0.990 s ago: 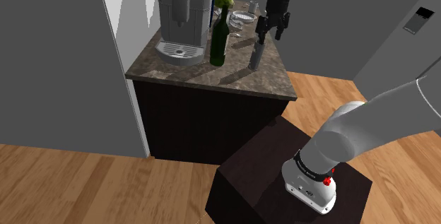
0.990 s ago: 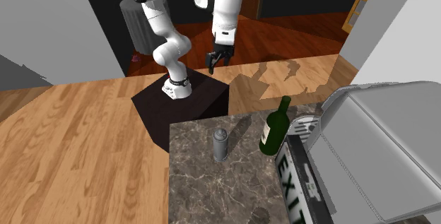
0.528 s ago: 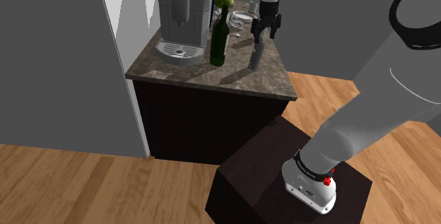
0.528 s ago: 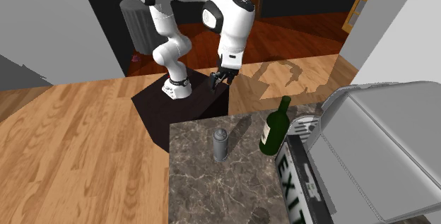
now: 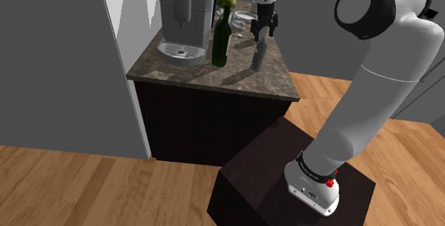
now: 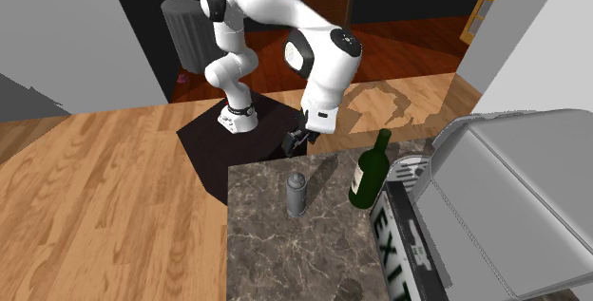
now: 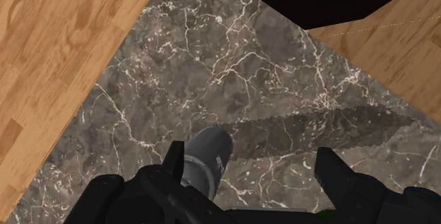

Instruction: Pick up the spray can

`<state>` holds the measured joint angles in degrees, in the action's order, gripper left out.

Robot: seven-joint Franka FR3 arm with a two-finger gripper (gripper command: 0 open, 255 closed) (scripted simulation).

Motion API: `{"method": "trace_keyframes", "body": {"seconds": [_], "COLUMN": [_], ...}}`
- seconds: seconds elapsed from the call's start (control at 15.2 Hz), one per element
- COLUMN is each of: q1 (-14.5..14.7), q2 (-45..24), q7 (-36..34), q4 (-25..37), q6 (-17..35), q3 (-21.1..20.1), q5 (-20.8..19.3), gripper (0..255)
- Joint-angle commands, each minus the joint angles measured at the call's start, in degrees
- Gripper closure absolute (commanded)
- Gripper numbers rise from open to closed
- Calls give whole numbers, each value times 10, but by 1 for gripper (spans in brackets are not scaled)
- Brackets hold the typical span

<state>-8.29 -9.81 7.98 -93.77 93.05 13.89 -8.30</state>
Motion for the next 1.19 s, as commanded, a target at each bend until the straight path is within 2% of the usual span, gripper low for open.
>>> {"method": "trace_keyframes", "body": {"seconds": [0.0, 0.33, 0.86, 0.99, 1.06, 1.12], "q1": [-11, -45, -44, -44, -44, -43], "q2": [-49, -182, -186, -186, -185, -184], "q7": [13, 45, 35, 35, 34, 34], "q4": [48, 204, 152, 152, 151, 151], "q6": [-3, -40, 15, 15, 15, 15], "q3": [6, 17, 15, 15, 15, 15], "q5": [3, 14, 14, 14, 14, 13], "gripper": [0, 0, 0, 0, 255, 255]}}
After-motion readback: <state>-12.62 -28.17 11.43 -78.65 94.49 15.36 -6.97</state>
